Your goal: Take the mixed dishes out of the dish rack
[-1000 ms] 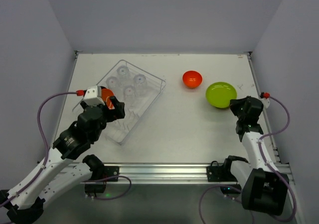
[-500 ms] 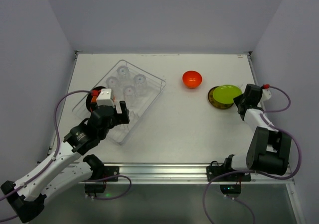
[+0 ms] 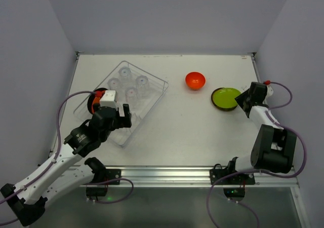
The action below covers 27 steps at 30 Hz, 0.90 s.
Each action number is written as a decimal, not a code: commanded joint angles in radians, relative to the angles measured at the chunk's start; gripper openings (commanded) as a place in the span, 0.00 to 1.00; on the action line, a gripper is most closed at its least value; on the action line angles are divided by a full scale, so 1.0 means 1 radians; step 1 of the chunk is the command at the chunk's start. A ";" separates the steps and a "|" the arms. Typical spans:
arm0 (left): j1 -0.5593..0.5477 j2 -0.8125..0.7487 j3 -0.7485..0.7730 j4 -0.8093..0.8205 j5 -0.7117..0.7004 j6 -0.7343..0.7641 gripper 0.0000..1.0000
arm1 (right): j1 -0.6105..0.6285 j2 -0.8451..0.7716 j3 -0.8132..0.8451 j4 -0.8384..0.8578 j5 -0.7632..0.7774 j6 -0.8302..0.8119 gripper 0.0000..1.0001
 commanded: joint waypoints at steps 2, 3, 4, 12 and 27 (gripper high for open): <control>-0.001 -0.003 0.091 -0.059 -0.035 0.029 1.00 | -0.003 0.008 0.054 -0.014 -0.051 -0.039 0.54; -0.001 0.003 0.099 -0.065 -0.034 0.034 1.00 | -0.005 0.016 0.072 -0.039 -0.055 -0.041 0.60; -0.001 0.010 0.120 -0.072 -0.034 0.037 1.00 | -0.003 0.034 0.083 -0.045 -0.086 -0.055 0.64; -0.001 0.167 0.278 -0.167 -0.109 0.138 1.00 | 0.004 -0.045 0.100 -0.134 -0.086 -0.078 0.90; 0.359 0.527 0.339 -0.004 0.007 0.583 1.00 | 0.188 -0.549 -0.113 -0.008 -0.524 -0.208 0.99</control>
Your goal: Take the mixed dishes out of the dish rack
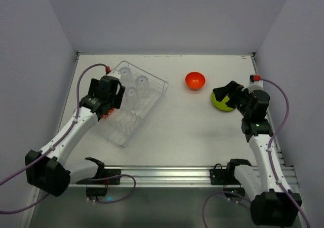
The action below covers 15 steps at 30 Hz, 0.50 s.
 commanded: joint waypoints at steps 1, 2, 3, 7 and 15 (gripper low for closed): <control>0.071 0.105 0.081 0.020 0.097 0.112 1.00 | -0.003 0.043 -0.047 0.058 -0.161 -0.034 0.99; 0.088 0.158 0.092 0.001 0.108 0.111 1.00 | -0.003 0.053 -0.039 0.063 -0.192 -0.035 0.99; 0.114 0.182 0.121 -0.014 0.121 0.112 0.98 | -0.001 0.076 -0.035 0.064 -0.212 -0.035 0.99; 0.132 0.245 0.147 -0.028 0.132 0.112 0.84 | -0.001 0.090 -0.030 0.078 -0.276 -0.032 0.99; 0.143 0.282 0.175 -0.068 0.052 0.123 0.72 | -0.001 0.059 -0.048 0.119 -0.350 -0.026 0.99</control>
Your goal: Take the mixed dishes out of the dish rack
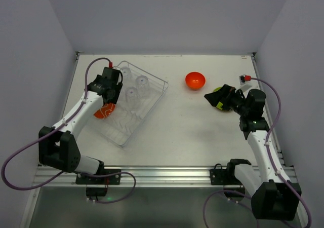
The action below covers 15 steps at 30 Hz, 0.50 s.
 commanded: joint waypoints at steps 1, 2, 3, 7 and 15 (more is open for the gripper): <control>0.013 0.010 0.037 -0.029 -0.011 0.045 0.72 | -0.001 -0.023 -0.001 0.059 -0.068 -0.008 0.99; 0.016 0.013 0.029 -0.029 -0.005 0.048 0.72 | -0.001 -0.023 0.001 0.059 -0.071 -0.008 0.99; 0.019 0.020 0.028 -0.031 -0.005 0.050 0.72 | -0.001 -0.024 -0.001 0.059 -0.075 -0.008 0.99; 0.021 0.017 0.026 -0.031 -0.030 0.050 0.71 | 0.000 -0.031 -0.012 0.070 -0.086 -0.002 0.98; 0.079 0.079 0.029 -0.021 0.061 0.041 0.68 | 0.002 -0.043 -0.015 0.070 -0.089 -0.004 0.98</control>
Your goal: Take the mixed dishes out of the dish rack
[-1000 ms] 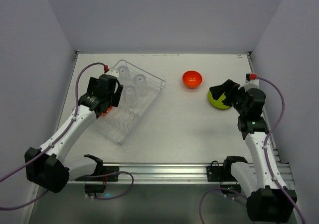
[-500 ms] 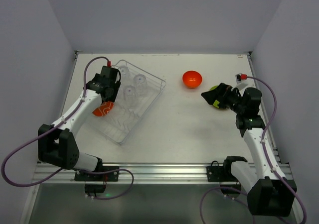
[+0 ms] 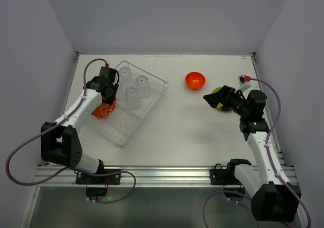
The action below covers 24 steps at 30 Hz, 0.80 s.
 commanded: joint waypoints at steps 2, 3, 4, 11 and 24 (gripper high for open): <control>0.023 0.072 0.038 -0.010 0.059 0.023 0.65 | 0.003 -0.025 -0.007 0.045 -0.024 -0.004 0.98; 0.025 0.077 0.041 -0.013 0.059 0.023 0.59 | 0.005 -0.026 -0.007 0.046 -0.024 -0.004 0.98; 0.025 0.081 0.046 -0.020 0.060 0.019 0.55 | 0.003 -0.026 -0.007 0.046 -0.024 -0.004 0.97; 0.023 0.012 0.055 -0.010 0.060 0.011 0.27 | 0.006 -0.026 -0.004 0.040 -0.025 -0.007 0.97; -0.049 -0.084 0.144 -0.076 -0.020 0.040 0.00 | 0.008 -0.022 -0.001 0.039 -0.036 -0.006 0.97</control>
